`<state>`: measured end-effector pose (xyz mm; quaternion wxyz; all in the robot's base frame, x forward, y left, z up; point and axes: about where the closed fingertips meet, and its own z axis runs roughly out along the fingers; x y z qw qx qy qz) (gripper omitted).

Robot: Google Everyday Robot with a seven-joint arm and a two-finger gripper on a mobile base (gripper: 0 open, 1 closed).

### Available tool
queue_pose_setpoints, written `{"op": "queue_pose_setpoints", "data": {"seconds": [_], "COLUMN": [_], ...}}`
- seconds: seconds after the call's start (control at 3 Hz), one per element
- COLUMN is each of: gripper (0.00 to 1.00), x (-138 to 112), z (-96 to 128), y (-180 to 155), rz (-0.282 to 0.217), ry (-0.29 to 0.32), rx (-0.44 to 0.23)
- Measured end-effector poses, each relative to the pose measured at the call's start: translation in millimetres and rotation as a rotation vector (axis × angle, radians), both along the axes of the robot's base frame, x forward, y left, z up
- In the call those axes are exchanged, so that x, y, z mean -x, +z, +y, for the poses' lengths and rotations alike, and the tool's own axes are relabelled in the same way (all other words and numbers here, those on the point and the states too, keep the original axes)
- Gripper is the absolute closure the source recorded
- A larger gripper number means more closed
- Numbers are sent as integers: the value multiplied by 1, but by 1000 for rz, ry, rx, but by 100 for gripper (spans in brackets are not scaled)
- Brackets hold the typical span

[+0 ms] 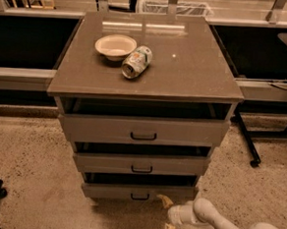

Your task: Close bottom drawer

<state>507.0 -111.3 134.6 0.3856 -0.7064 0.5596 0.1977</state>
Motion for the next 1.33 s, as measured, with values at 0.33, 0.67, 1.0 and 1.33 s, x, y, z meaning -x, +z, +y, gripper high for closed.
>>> {"op": "queue_pose_setpoints", "data": {"seconds": [0.33, 0.67, 1.0, 1.33], "gripper": [0, 18, 42, 45], "x": [-9, -26, -39, -51], "z": [7, 6, -1, -7], "y": [-5, -12, -10, -8], "rz": [11, 23, 8, -5], "ry": [7, -3, -30, -61], "rx": [7, 27, 25, 16]}}
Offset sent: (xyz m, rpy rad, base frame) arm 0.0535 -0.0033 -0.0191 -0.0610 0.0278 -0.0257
